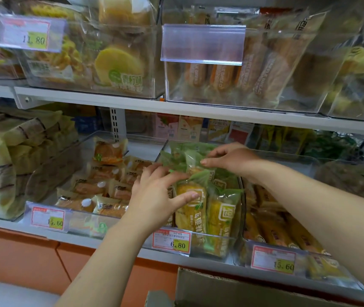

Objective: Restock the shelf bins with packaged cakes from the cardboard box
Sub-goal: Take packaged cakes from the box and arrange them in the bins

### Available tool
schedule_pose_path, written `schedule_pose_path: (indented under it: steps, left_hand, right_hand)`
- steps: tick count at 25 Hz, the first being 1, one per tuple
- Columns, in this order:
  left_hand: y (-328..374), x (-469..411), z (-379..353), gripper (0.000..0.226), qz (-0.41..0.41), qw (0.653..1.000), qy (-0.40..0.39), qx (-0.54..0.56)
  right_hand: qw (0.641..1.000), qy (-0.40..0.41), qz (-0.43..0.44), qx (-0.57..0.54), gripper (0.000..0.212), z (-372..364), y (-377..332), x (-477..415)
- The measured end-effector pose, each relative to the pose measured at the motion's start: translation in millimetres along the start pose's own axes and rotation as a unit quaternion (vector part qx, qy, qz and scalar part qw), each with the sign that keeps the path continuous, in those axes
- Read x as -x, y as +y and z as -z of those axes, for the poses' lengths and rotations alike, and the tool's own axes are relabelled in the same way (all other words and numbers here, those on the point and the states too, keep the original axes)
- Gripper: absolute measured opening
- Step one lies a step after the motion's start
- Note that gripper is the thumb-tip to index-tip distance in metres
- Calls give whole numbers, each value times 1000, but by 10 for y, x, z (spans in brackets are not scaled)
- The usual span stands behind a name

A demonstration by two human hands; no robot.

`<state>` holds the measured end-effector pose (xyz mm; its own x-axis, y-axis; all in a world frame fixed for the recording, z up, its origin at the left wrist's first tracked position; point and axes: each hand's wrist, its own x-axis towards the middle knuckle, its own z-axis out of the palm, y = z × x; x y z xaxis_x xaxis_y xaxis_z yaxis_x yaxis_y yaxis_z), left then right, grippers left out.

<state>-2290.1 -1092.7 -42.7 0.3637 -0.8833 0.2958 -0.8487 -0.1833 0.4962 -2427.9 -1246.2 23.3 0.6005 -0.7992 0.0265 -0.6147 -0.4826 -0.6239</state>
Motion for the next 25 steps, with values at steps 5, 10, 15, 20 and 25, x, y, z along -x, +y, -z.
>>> schedule_pose_path:
  steps: [5,10,15,20,25]
  left_hand:
    - [-33,20,106,73,-22,998,-56,32]
    - [-109,37,116,81,-37,998,-38,42]
    - [-54,35,-3,79,-38,986,-53,-155]
    - [-31,97,-35,79,-36,981,-70,-176]
    - [-159,78,66,65,-33,997,-61,16]
  right_hand:
    - [986,-16,127,103,53,13,-123,380]
    - [974,-31,155,161,56,-210,-19,517]
    - [955,-61,164,238,48,-341,67,502]
    - [937,-100,171,288,48,-312,-10,546]
    - [972,-114,102,177,62,-40,-142,486]
